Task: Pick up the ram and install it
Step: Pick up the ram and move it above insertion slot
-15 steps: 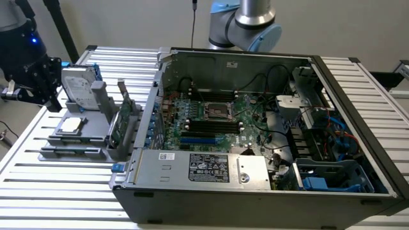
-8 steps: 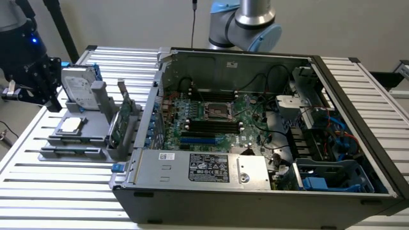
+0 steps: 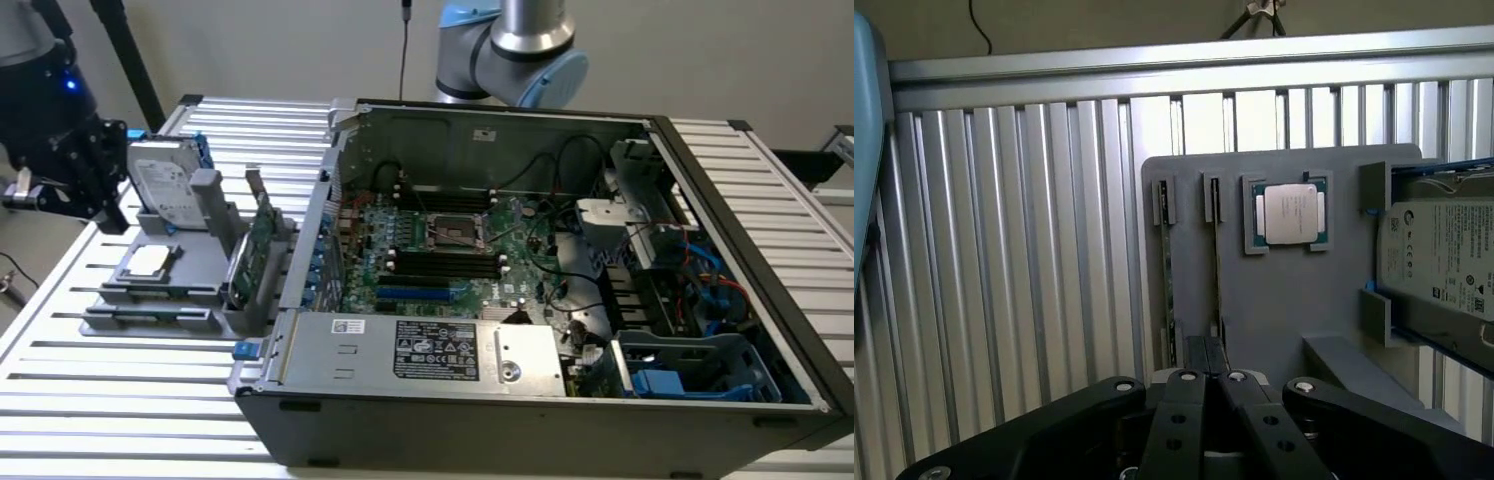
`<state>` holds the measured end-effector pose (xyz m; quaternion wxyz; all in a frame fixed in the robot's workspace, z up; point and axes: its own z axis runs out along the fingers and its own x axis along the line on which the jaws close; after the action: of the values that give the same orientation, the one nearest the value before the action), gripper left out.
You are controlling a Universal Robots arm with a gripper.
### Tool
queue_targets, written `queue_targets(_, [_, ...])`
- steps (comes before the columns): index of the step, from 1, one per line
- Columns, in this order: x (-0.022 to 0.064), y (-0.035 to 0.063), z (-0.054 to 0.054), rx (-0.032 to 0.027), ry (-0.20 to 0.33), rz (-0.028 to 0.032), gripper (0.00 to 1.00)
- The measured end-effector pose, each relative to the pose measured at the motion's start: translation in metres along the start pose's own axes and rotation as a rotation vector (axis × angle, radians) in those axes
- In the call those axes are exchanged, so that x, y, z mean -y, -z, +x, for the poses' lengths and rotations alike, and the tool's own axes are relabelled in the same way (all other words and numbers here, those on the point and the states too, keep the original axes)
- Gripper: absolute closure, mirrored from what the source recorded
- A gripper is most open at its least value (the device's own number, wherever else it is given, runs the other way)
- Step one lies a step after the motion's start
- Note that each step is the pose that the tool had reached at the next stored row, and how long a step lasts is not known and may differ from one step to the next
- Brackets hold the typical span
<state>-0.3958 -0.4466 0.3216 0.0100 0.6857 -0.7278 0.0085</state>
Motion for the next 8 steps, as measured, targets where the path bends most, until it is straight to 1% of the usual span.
queue_targets(5, [-0.0034, -0.0021, 0.0031, 0.0, 0.008, 0.0003, 0.89])
queue_targets(8, [-0.0039, -0.0034, 0.0044, 0.0001, 0.013, 0.0005, 0.89])
